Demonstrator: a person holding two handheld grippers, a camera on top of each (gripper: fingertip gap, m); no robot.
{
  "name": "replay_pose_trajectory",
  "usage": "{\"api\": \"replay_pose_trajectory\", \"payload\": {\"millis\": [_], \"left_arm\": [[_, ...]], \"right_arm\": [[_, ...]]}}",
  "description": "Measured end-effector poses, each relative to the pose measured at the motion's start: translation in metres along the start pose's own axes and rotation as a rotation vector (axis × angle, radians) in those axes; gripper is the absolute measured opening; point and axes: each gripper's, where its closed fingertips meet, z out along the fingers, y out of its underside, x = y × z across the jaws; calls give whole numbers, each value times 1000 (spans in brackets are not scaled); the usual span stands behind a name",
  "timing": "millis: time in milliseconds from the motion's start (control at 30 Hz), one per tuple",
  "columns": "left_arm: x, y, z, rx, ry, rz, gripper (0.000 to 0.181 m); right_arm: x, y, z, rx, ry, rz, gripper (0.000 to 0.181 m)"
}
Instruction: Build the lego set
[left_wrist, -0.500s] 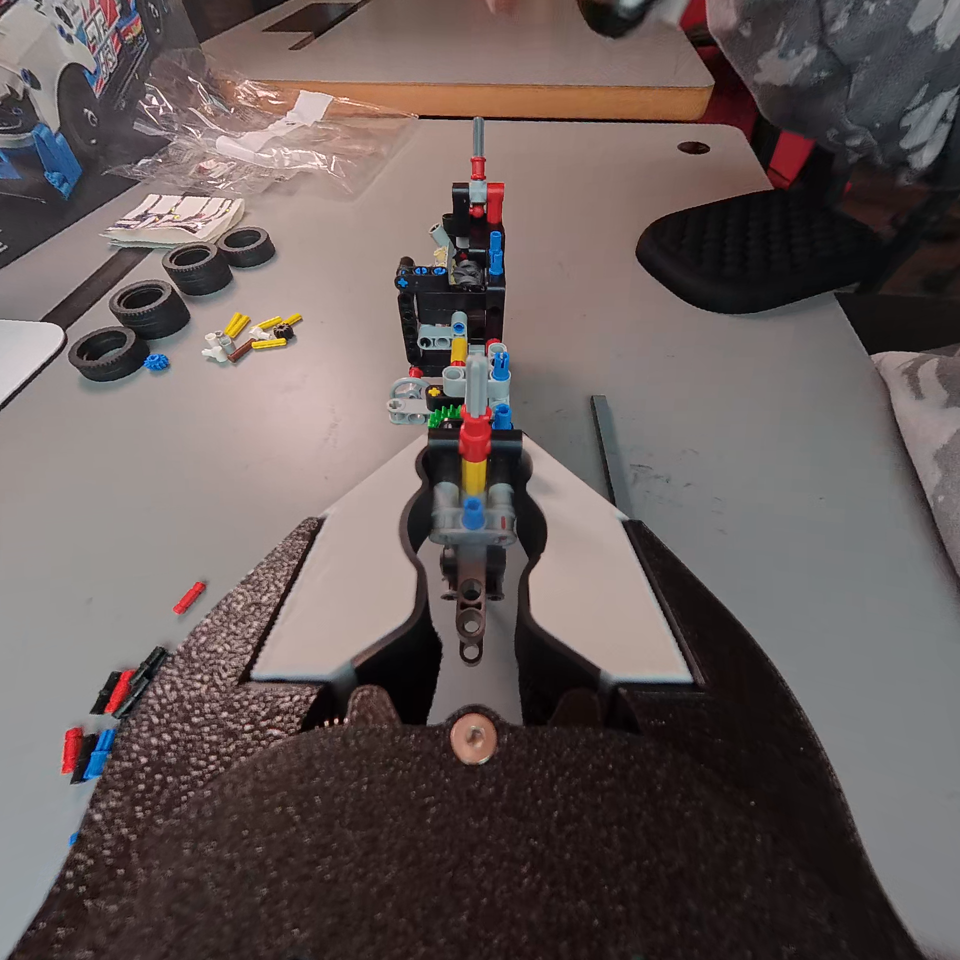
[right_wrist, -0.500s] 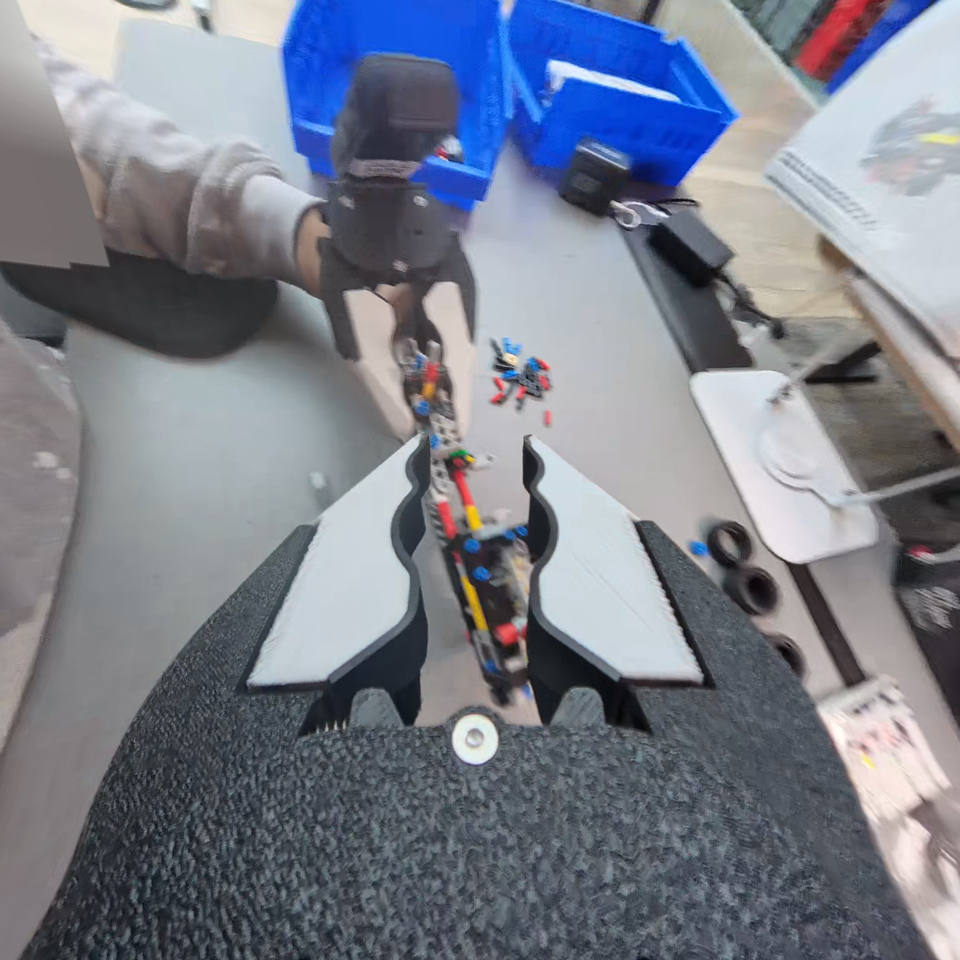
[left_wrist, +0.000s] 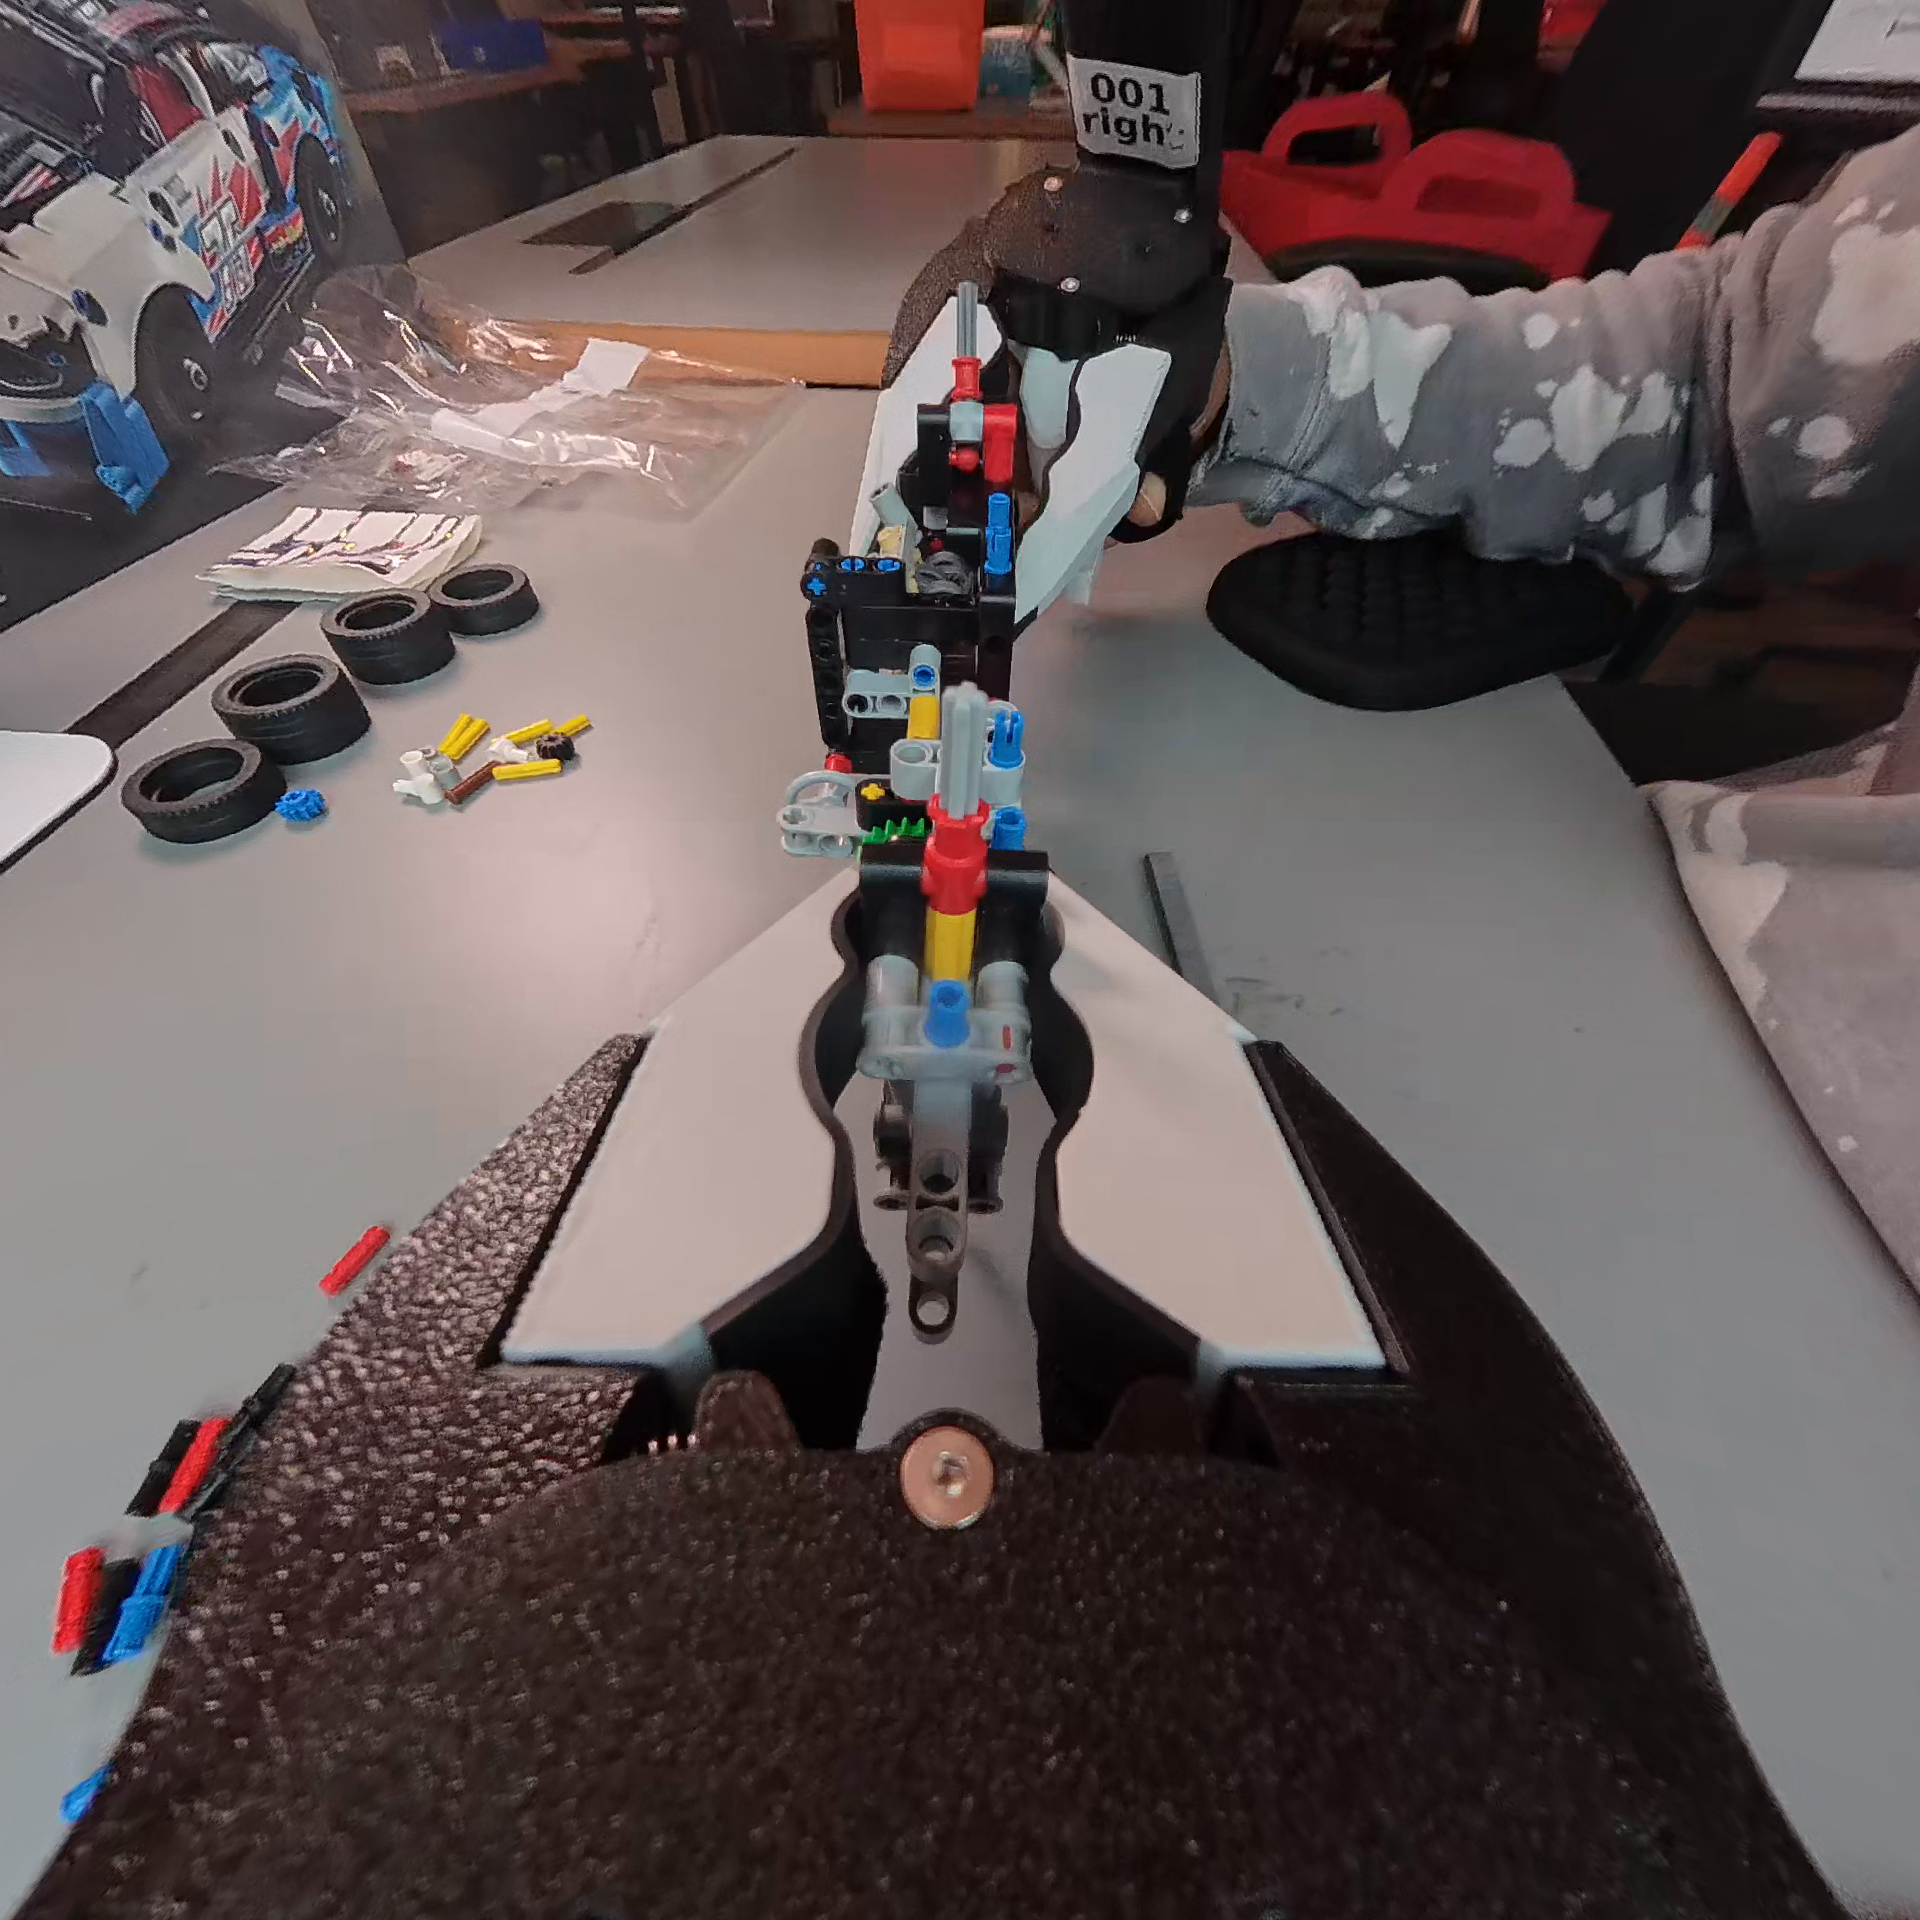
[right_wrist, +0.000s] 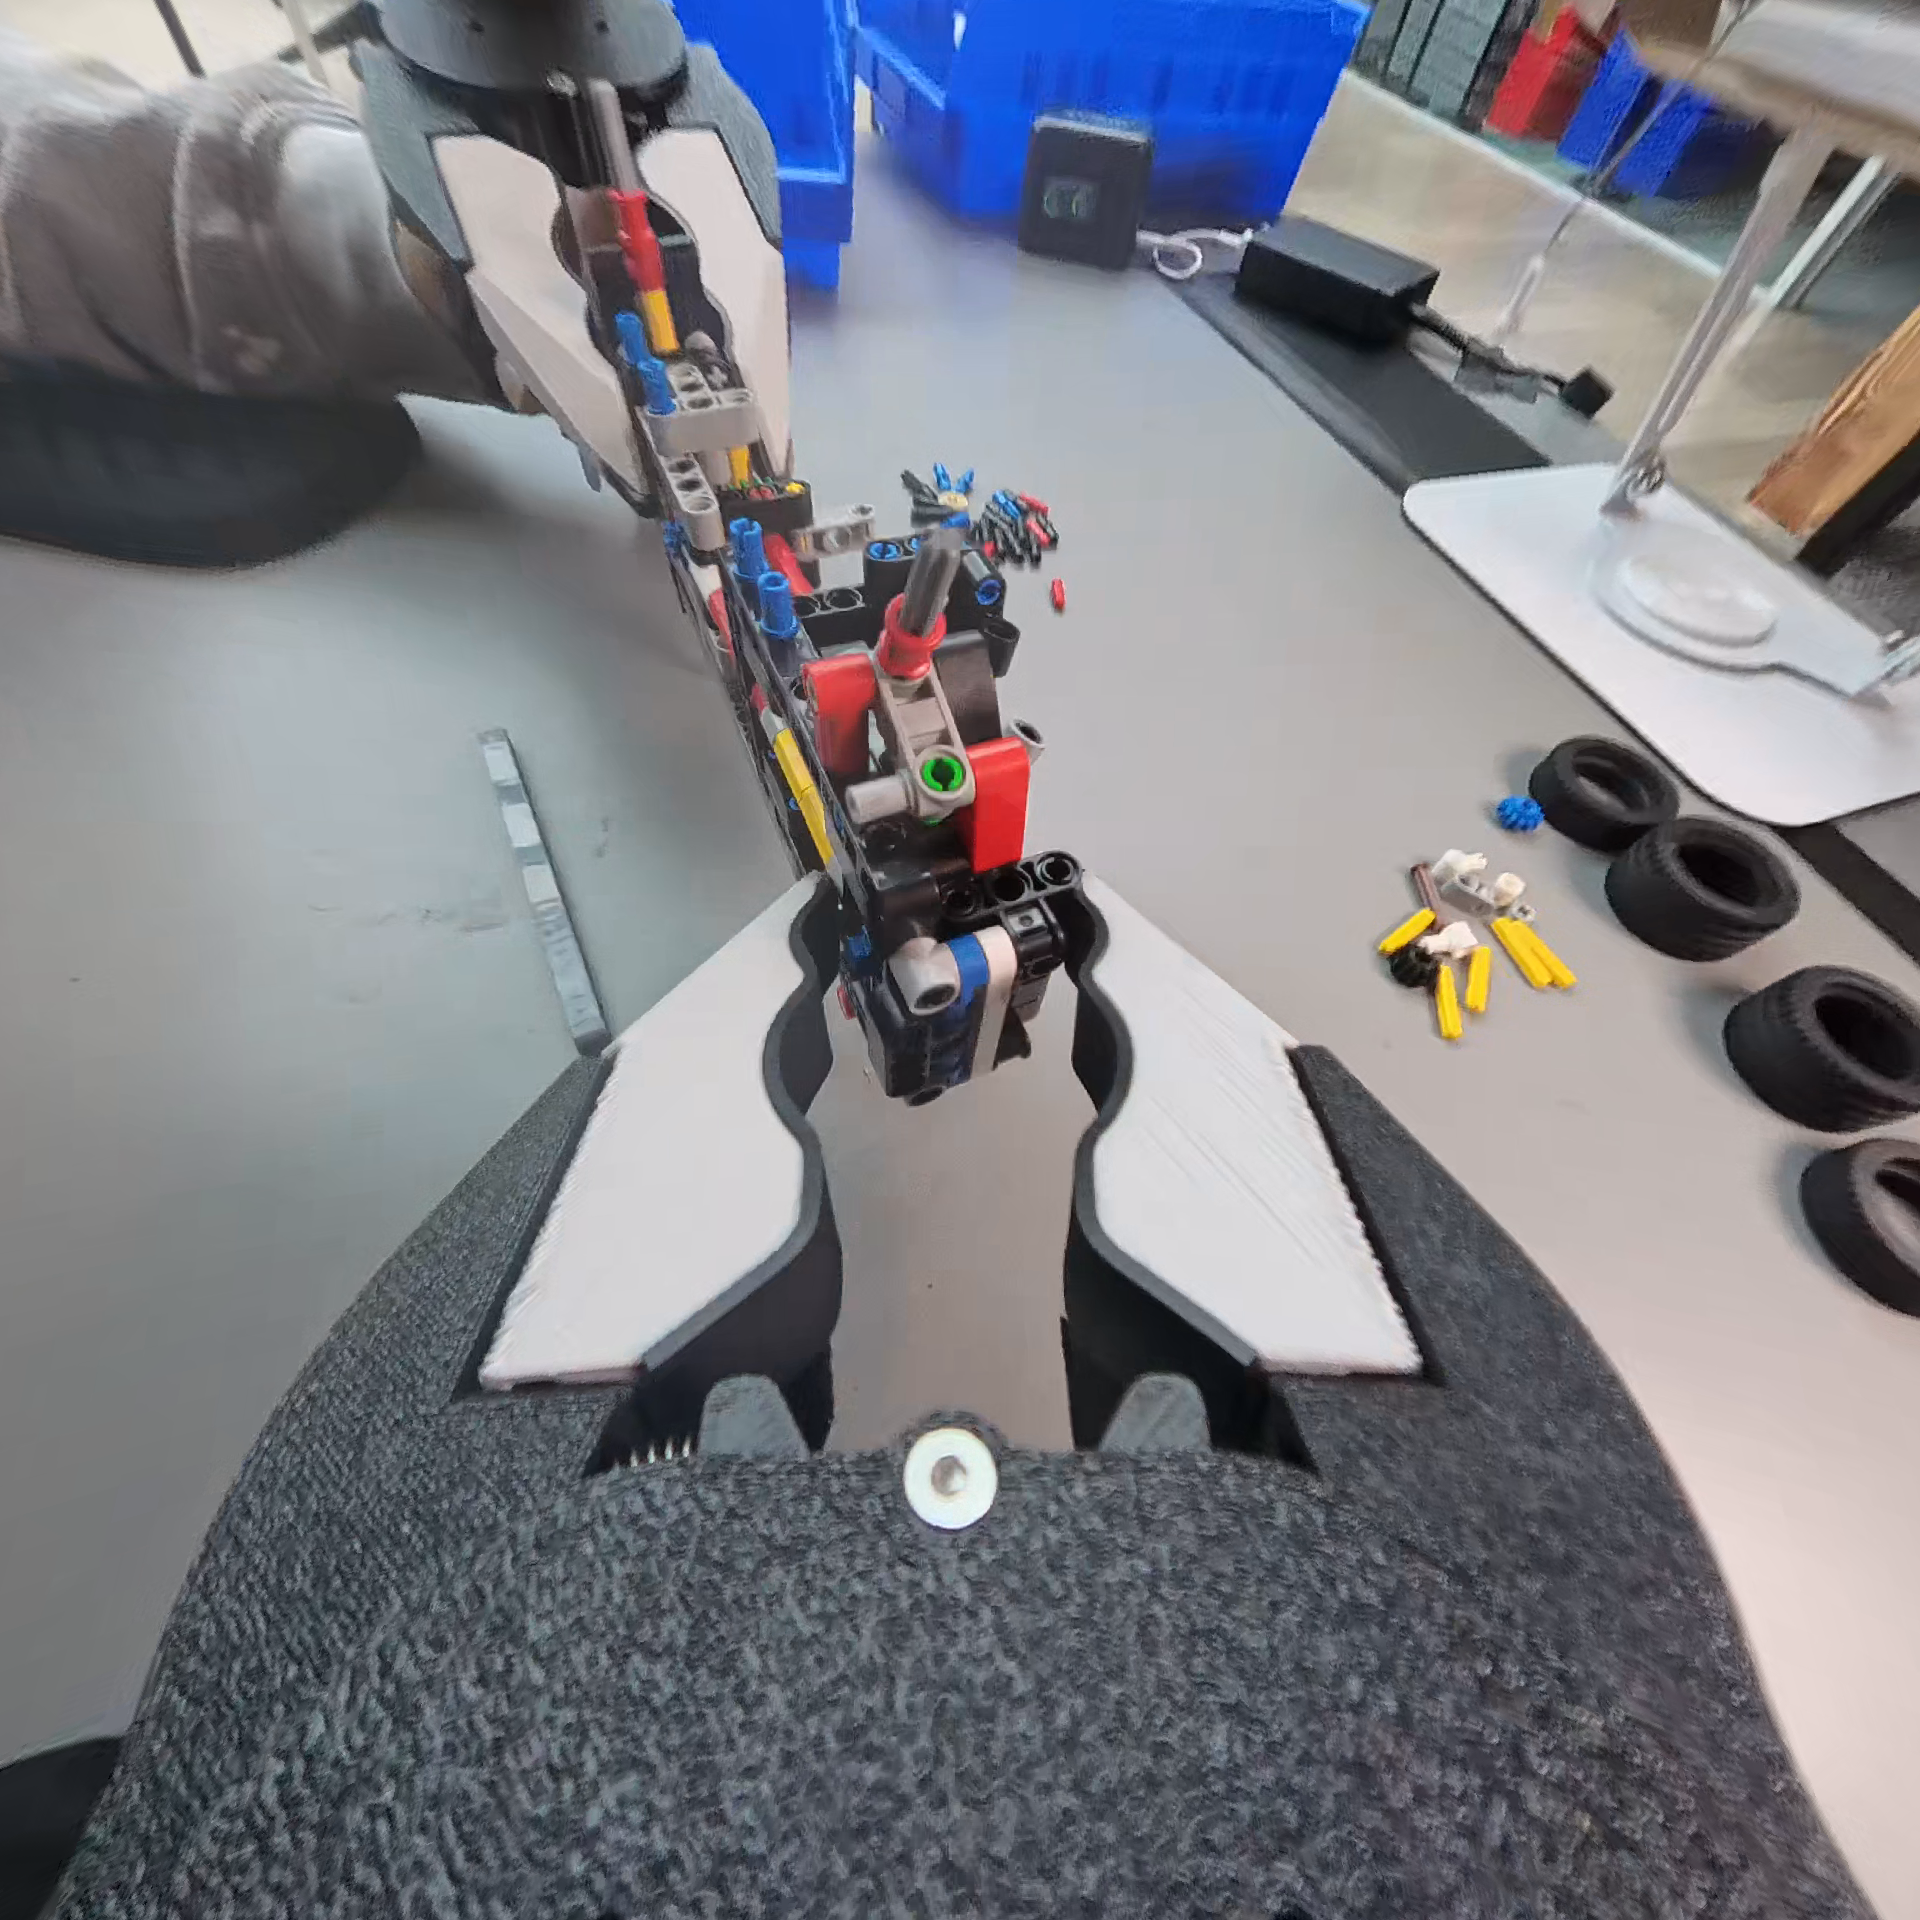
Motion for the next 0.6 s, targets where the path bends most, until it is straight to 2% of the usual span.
{"api": "replay_pose_trajectory", "payload": {"millis": [67,167,233,300,400,467,500,600], "left_arm": [[-4,-7,-2,25,-16,-38,33],[-15,-9,-6,-25,-80,-43,61],[-17,-23,-10,-40,-125,-4,67],[-5,-40,-5,-66,-116,55,70],[14,-53,18,-123,-75,82,76],[10,-61,32,-108,-117,113,79],[8,-65,36,-84,-128,111,78],[4,-67,35,-40,-135,135,56]], "right_arm": [[-4,-21,-15,-14,-19,-48,40],[-1,-49,-38,-147,12,-201,40],[-3,-64,-46,-264,29,-309,40],[-4,-76,-48,-396,46,-417,40],[-16,-106,-37,-498,16,-543,40],[-32,-121,-22,-534,-45,-598,40],[-39,-126,-13,-547,-71,-629,40],[-59,-137,11,-511,-142,-683,41]]}}
